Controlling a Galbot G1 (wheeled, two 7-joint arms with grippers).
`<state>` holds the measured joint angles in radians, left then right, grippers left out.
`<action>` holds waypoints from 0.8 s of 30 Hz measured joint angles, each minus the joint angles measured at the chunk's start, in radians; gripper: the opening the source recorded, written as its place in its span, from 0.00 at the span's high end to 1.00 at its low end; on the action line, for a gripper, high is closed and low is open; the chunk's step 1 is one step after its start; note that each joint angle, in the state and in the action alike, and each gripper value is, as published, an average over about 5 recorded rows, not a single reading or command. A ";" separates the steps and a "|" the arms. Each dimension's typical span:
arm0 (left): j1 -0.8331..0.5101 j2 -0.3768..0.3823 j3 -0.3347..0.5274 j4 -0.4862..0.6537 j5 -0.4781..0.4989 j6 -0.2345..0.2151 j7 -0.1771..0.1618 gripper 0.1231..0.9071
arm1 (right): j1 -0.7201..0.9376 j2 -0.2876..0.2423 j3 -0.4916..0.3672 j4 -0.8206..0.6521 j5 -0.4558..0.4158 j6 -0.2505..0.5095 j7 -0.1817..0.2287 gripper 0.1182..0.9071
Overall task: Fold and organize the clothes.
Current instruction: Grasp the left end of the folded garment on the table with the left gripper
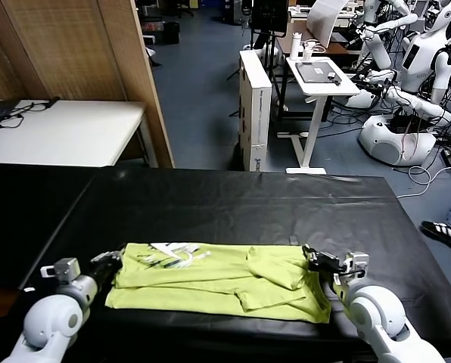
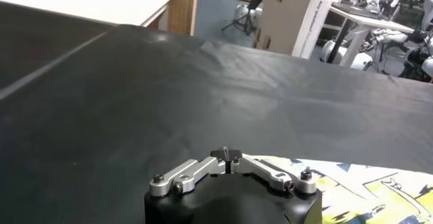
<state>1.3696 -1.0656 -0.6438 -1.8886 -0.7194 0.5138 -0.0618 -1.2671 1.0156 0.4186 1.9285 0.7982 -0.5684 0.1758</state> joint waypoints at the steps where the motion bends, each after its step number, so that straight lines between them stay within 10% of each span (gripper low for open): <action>1: 0.001 0.000 -0.001 -0.002 -0.002 0.001 0.000 0.97 | -0.002 -0.001 0.003 0.003 0.000 0.002 -0.007 0.97; 7: 0.005 0.006 -0.010 -0.023 -0.006 0.004 -0.001 0.91 | -0.013 -0.021 0.025 0.027 0.000 0.036 -0.053 0.67; 16: 0.026 0.045 -0.046 -0.058 -0.052 0.025 -0.010 0.28 | -0.046 -0.075 0.068 0.079 -0.005 0.126 -0.089 0.04; 24: 0.110 0.134 -0.141 -0.099 -0.288 0.104 0.073 0.00 | -0.139 -0.135 0.160 0.150 0.005 0.244 -0.143 0.00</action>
<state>1.4794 -0.9315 -0.7843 -1.9880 -1.0070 0.6179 0.0114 -1.4058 0.8808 0.5788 2.0782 0.8036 -0.3245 0.0324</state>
